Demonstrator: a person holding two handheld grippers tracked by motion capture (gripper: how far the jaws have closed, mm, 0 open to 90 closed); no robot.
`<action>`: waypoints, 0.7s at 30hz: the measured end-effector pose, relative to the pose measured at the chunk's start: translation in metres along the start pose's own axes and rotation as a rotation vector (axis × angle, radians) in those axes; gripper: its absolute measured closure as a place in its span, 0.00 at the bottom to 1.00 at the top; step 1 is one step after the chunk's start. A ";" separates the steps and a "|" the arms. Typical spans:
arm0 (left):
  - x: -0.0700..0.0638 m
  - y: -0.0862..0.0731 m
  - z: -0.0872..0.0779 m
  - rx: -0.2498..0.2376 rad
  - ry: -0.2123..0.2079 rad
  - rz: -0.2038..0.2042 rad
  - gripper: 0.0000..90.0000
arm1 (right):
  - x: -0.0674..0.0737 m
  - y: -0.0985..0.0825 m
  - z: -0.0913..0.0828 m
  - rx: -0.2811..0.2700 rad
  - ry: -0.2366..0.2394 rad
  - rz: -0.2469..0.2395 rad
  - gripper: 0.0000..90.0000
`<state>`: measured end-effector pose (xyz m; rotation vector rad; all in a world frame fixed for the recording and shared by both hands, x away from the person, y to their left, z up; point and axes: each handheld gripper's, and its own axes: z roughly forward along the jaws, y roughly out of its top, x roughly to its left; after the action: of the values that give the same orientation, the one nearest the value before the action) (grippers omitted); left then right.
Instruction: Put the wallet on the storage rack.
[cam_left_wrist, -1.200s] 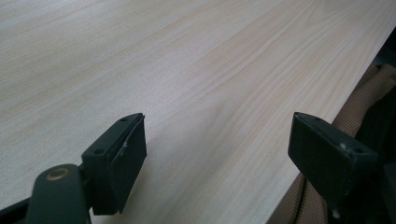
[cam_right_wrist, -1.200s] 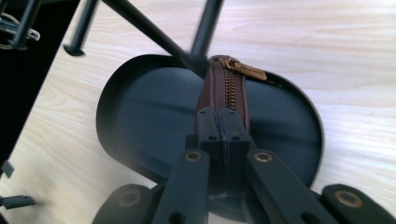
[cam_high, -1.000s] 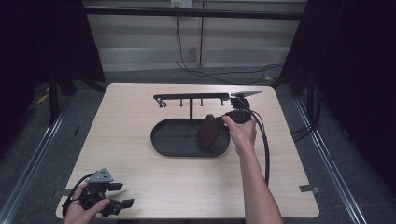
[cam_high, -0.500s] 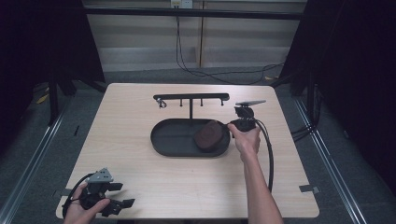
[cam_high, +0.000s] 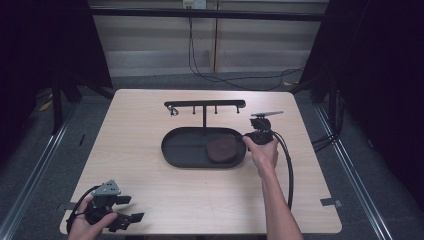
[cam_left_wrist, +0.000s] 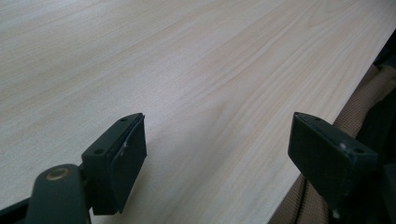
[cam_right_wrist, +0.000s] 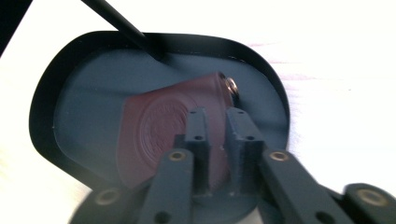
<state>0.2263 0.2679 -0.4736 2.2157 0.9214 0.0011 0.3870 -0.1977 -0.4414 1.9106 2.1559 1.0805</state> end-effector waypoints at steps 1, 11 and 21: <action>0.000 0.000 0.000 -0.001 -0.001 -0.002 0.22 | -0.001 0.000 -0.001 -0.004 0.001 -0.013 0.82; 0.002 0.000 0.000 -0.006 0.006 -0.016 0.21 | -0.013 -0.013 -0.022 -0.046 0.002 -0.024 0.57; 0.005 0.000 -0.002 -0.023 0.016 -0.035 0.22 | -0.021 -0.028 -0.050 -0.076 -0.016 -0.080 0.46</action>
<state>0.2294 0.2717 -0.4733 2.1810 0.9650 0.0133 0.3434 -0.2382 -0.4267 1.7794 2.1308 1.1120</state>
